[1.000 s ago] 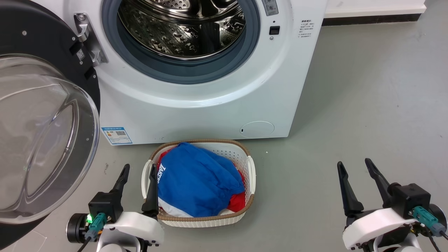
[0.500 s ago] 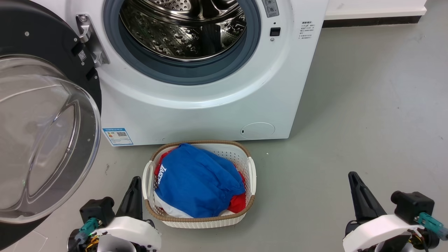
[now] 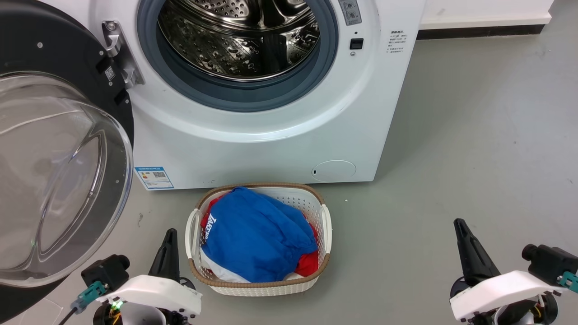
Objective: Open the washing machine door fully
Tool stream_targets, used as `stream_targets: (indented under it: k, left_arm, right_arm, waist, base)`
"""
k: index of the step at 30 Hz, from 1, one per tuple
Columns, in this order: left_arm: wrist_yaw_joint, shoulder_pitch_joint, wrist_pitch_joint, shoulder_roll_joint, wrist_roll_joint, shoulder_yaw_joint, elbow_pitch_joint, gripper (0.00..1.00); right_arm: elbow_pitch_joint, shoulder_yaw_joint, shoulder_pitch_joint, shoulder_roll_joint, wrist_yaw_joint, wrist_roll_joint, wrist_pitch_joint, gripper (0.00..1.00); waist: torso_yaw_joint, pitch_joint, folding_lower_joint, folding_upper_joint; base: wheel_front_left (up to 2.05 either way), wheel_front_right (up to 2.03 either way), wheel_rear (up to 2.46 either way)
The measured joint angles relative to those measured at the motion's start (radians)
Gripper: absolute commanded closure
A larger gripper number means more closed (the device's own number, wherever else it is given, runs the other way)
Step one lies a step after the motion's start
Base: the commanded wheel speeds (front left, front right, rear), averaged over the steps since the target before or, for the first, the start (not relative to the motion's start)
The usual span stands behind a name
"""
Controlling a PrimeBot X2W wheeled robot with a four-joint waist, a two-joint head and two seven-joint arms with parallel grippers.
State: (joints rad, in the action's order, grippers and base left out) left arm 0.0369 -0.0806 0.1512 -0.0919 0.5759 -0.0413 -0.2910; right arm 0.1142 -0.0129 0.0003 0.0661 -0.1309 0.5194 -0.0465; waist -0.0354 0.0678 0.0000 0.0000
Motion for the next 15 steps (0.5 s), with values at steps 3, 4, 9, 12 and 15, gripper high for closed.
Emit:
stream_targets:
  k: [3, 4, 9, 12, 15]
  left_arm:
    - [0.007, 0.000, -0.011, 0.001, 0.046, 0.009, 0.002, 1.00]
    - [0.007, 0.000, -0.017, 0.002, 0.062, 0.011, 0.002, 1.00]
    - [0.013, -0.001, -0.035, 0.005, 0.136, 0.020, 0.006, 1.00]
    - [0.017, -0.001, -0.045, 0.006, 0.177, 0.025, 0.007, 1.00]
    - [0.019, -0.002, -0.054, 0.007, 0.218, 0.032, 0.009, 1.00]
  right_arm:
    - [0.007, 0.002, -0.001, 0.002, 0.000, 0.052, 0.004, 1.00]
    - [0.009, 0.002, -0.001, 0.003, 0.000, 0.070, 0.005, 1.00]
    - [0.017, 0.004, -0.005, 0.006, 0.000, 0.150, 0.012, 1.00]
    - [0.021, 0.006, -0.014, 0.008, 0.000, 0.198, 0.014, 1.00]
    - [0.026, 0.008, -0.019, 0.009, 0.000, 0.244, 0.021, 1.00]
  waist:
    - [0.001, -0.002, 0.0000, 0.0000]
    - [0.001, -0.002, 0.0000, 0.0000]
    - [0.003, -0.006, 0.0000, 0.0000]
    - [0.004, -0.007, 0.0000, 0.0000]
    - [0.005, -0.009, 0.0000, 0.0000]
  base:
    - [0.00, 0.00, 0.00]
    - [0.00, 0.00, 0.00]
    - [0.00, 0.00, 0.00]
    - [0.00, 0.00, 0.00]
    - [0.00, 0.00, 0.00]
